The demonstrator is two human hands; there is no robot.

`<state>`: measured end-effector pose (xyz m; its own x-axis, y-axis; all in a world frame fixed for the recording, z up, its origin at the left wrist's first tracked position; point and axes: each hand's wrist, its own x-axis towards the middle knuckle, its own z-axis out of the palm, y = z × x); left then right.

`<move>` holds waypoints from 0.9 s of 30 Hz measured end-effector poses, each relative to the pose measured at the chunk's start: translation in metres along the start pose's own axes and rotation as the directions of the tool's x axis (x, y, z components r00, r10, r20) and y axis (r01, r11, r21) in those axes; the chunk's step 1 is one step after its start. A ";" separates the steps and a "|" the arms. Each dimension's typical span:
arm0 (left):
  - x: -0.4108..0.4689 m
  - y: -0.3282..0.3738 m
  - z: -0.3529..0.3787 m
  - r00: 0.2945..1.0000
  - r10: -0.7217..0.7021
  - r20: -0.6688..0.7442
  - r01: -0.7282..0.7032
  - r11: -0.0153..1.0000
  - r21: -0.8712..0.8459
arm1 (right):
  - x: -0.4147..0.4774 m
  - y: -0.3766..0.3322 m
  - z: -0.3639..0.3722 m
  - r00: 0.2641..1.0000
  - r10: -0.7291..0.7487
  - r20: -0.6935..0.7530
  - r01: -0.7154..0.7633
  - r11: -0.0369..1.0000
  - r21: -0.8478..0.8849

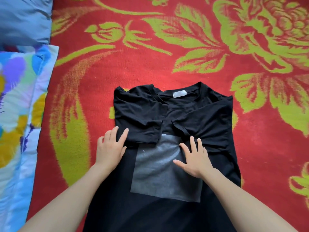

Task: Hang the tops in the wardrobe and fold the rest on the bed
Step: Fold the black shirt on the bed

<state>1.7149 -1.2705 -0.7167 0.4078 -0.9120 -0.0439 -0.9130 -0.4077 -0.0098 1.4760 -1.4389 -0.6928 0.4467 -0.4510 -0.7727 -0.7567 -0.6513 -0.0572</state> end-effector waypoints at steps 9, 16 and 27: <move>-0.002 -0.022 -0.008 0.996 0.084 0.029 -0.076 0.976 -0.205 | 0.010 -0.062 -0.029 0.858 -0.071 -0.509 0.045 0.997 -0.063; -0.009 -0.051 -0.009 0.982 0.186 0.015 -0.179 0.964 -0.197 | 0.079 -0.093 -0.090 0.866 0.154 -0.477 0.048 0.922 0.385; -0.002 -0.062 -0.015 0.946 0.323 -0.009 -0.317 0.925 -0.209 | 0.074 -0.063 -0.093 0.758 0.181 -0.626 0.253 0.804 0.538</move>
<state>1.7706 -1.2436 -0.7012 0.0913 -0.9952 -0.0358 -0.9721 -0.0969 0.2138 1.6012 -1.4876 -0.6875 0.5009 -0.8421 -0.2002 -0.7522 -0.3091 -0.5819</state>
